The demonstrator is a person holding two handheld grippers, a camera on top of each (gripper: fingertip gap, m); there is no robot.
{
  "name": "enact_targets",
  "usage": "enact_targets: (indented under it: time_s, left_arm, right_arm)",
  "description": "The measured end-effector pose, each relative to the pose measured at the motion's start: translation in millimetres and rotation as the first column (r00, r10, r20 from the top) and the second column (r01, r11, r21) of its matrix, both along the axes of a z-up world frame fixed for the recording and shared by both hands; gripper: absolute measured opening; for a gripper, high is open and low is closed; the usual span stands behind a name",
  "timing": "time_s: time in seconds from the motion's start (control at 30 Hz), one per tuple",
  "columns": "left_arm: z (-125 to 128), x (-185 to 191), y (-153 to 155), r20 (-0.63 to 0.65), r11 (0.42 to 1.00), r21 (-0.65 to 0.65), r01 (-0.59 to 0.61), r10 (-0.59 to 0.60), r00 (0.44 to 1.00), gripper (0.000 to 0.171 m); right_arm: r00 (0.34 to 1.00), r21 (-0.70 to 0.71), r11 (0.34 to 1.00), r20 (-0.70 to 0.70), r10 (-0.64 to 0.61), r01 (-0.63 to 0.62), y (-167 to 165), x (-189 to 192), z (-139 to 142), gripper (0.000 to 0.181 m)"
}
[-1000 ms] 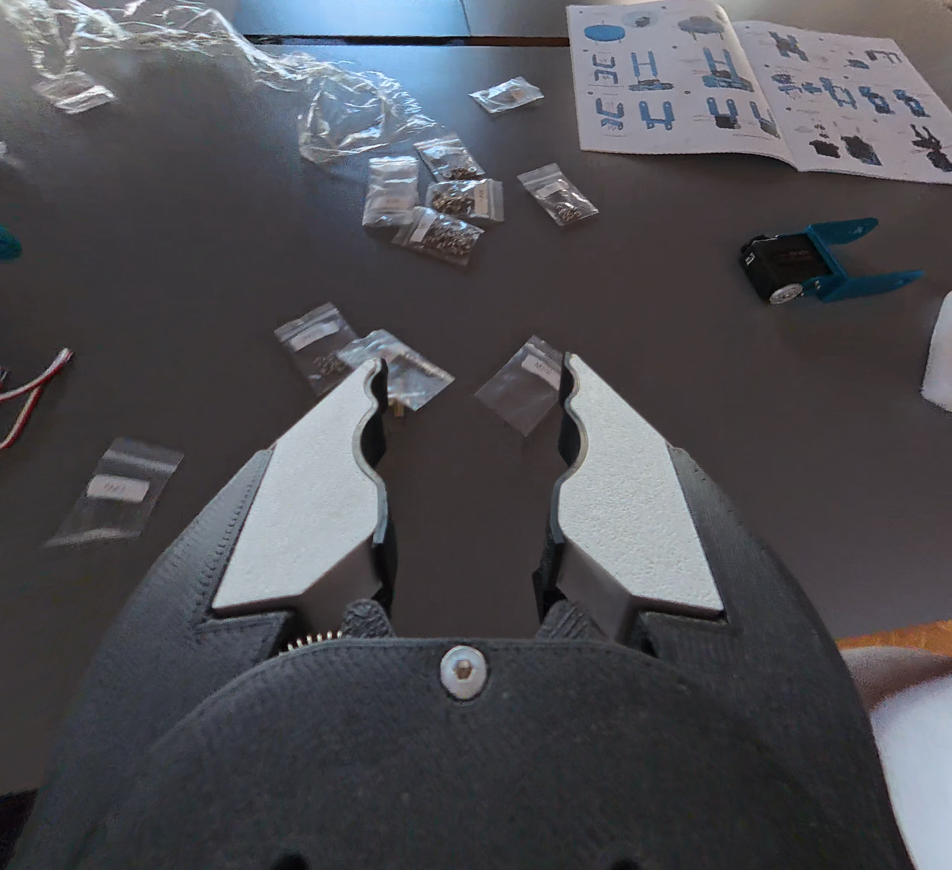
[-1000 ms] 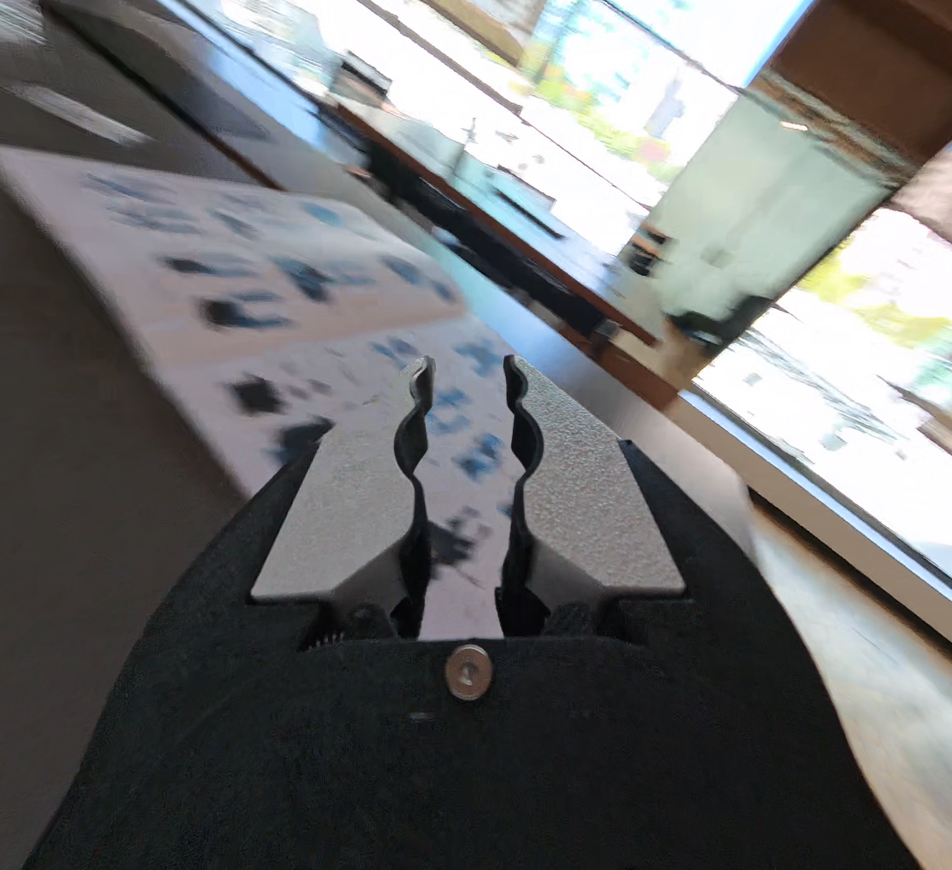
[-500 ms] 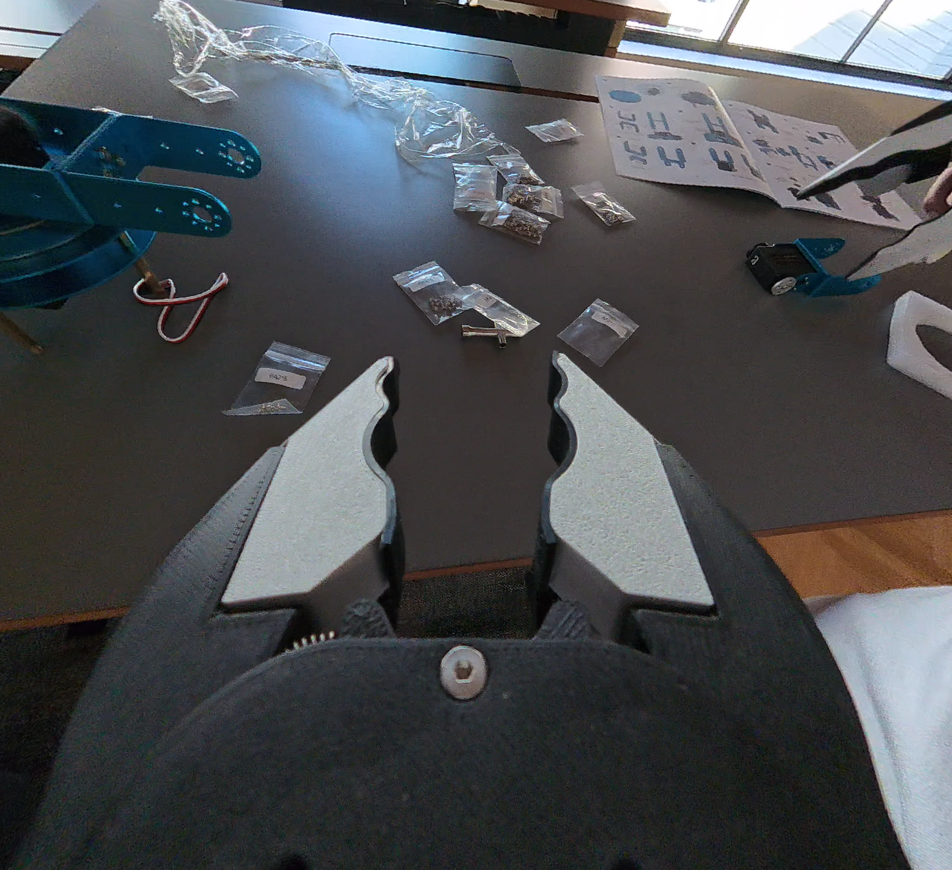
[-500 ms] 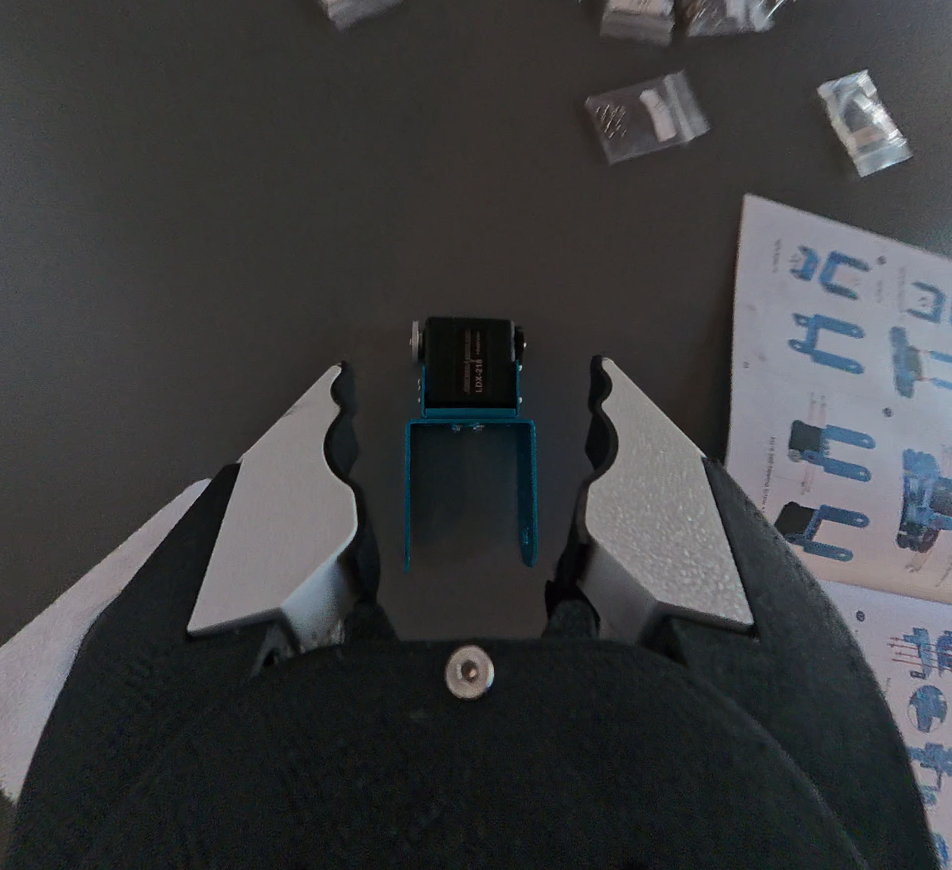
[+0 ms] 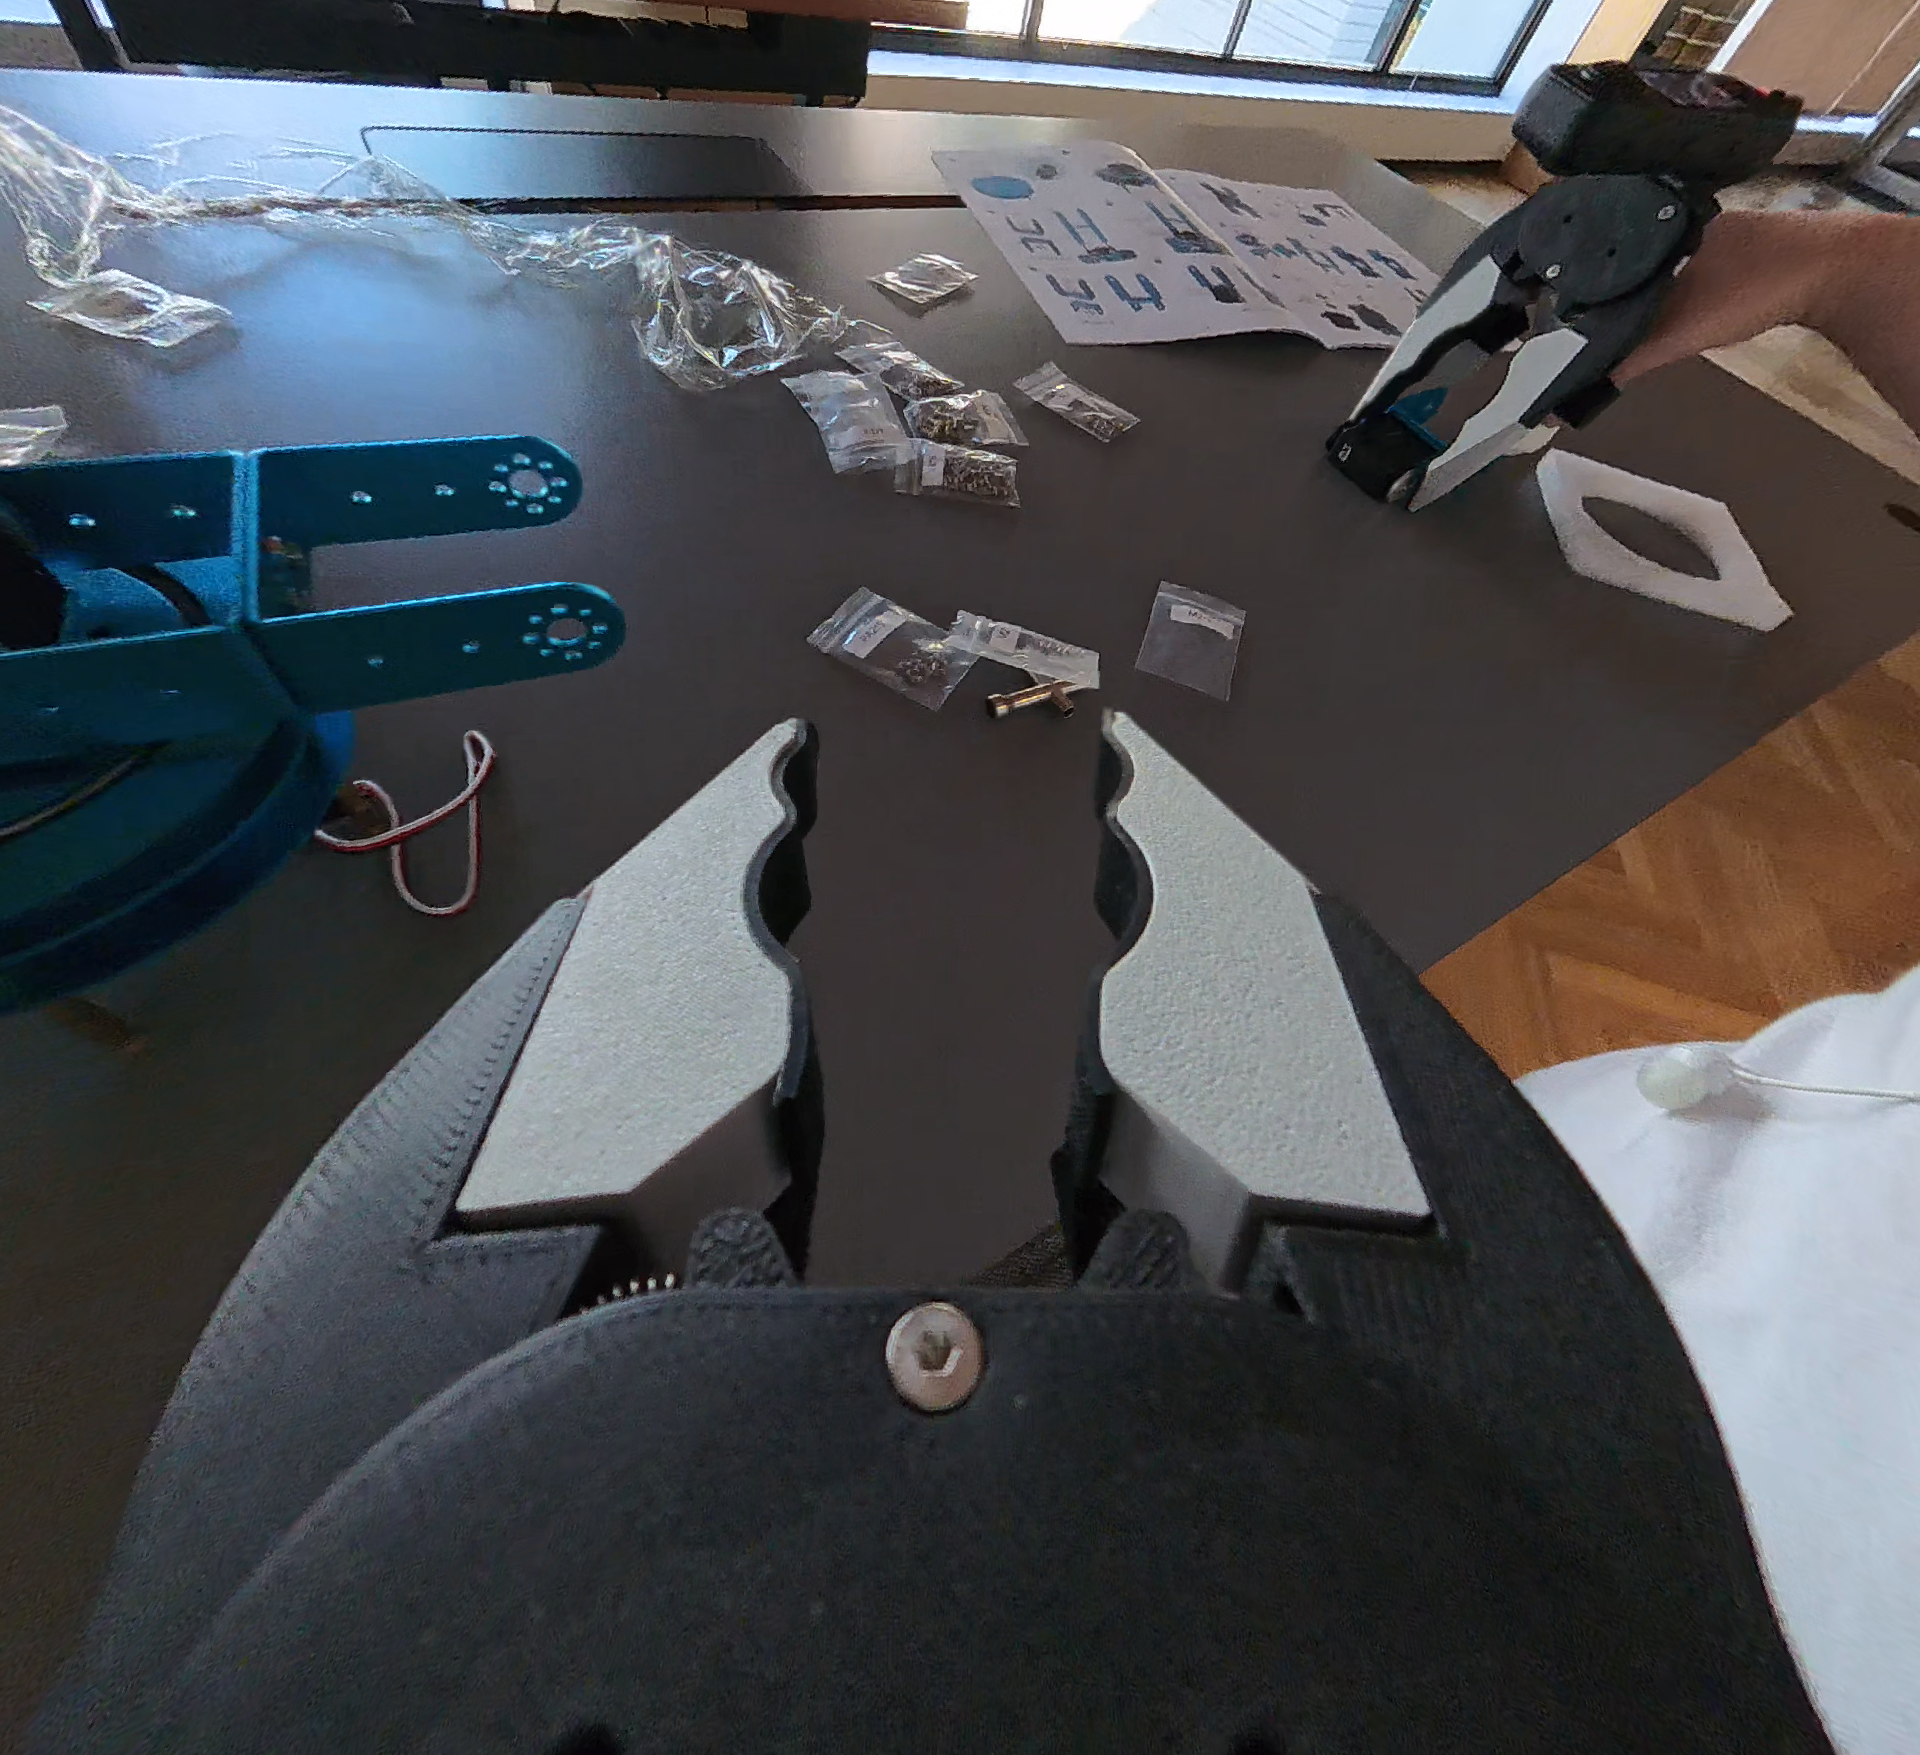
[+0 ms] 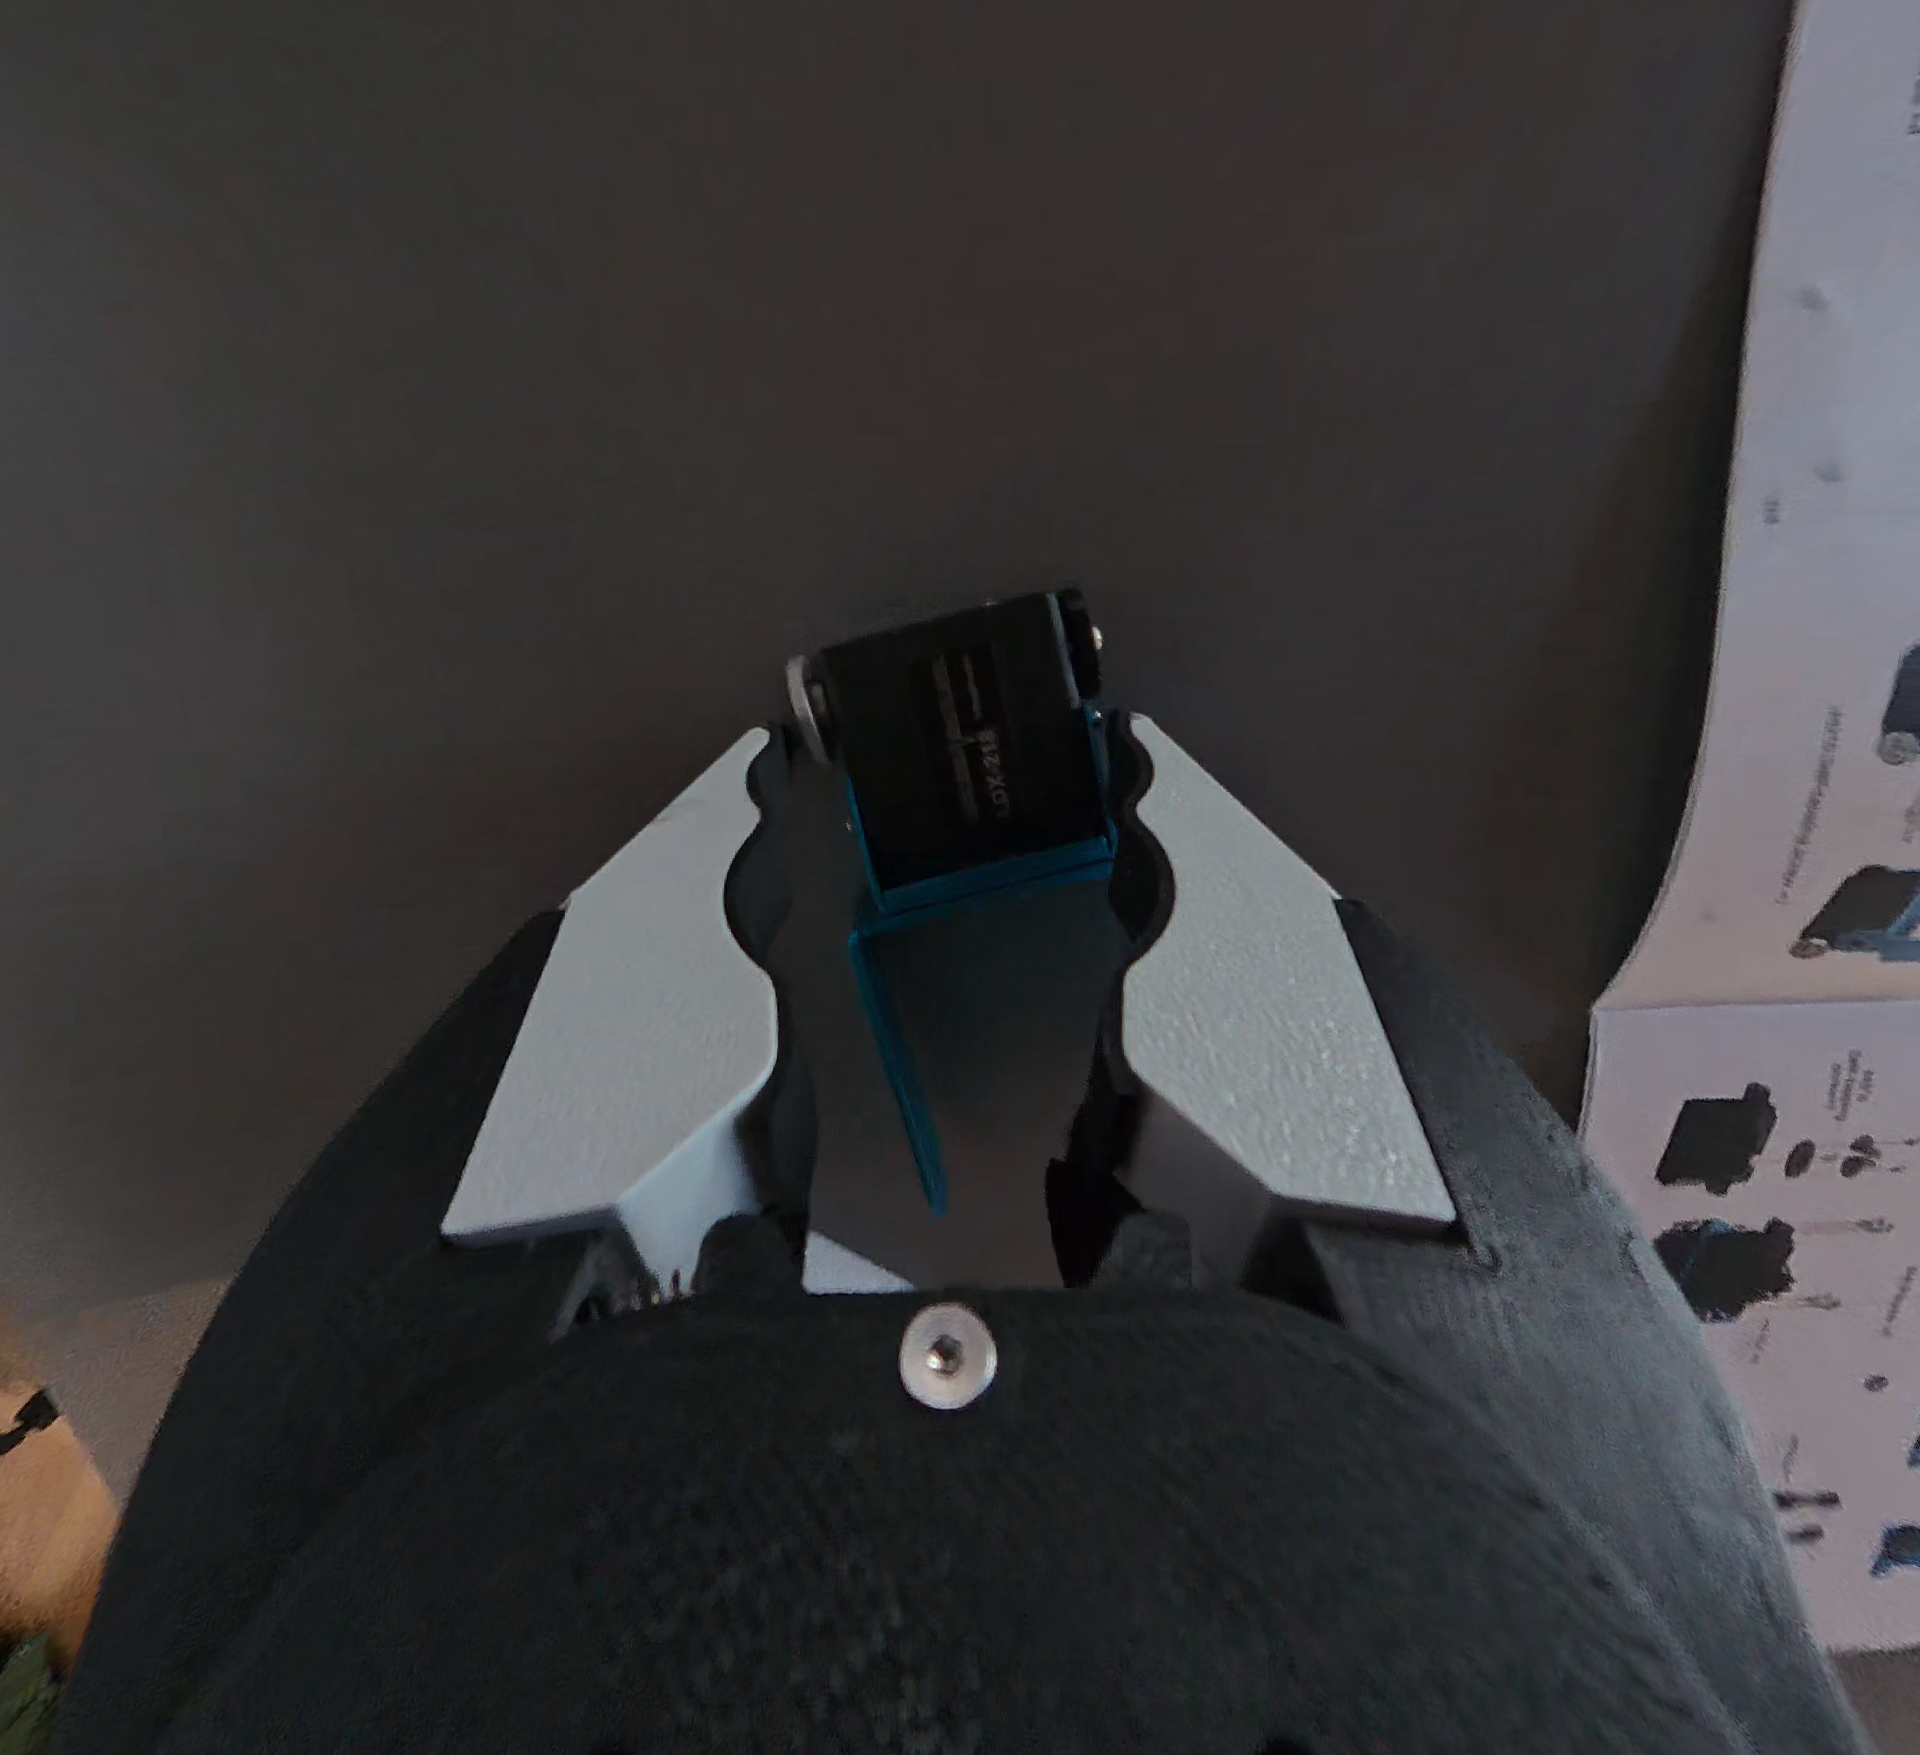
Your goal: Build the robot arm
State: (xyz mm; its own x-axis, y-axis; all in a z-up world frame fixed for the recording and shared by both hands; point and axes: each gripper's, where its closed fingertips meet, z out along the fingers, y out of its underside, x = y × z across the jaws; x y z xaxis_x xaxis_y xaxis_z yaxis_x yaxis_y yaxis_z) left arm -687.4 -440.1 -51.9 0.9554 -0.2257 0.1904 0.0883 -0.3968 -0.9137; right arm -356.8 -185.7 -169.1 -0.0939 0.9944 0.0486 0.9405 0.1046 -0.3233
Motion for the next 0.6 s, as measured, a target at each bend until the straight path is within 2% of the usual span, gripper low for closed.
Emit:
enact_targets:
  time_s: [0.17,0.3,0.5,0.6]
  left_arm:
    - [-7.2,-21.1,-8.6,0.042,0.999,-0.012,0.032,-0.032,0.999,0.051]
    - [-6.4,-31.1,-17.0,0.062,1.000,-0.006,0.016,-0.016,0.998,0.050]
    - [-7.0,-31.6,-25.9,0.074,0.998,0.008,-0.058,0.057,0.996,0.047]
    - [-5.8,-20.8,-24.5,0.101,0.997,0.003,-0.074,0.074,0.992,0.046]
  right_arm:
    - [0.991,-0.005,0.999,0.123,-0.052,0.053,0.8,9.6,-0.7,0.058]
    - [0.976,-0.015,0.997,0.207,-0.066,0.070,-0.9,17.9,-2.5,0.066]
    - [0.984,-0.008,0.999,0.174,-0.046,0.049,1.1,14.7,-2.0,0.052]
    - [0.991,0.007,1.000,0.134,-0.025,0.024,-1.2,10.8,-1.2,0.051]
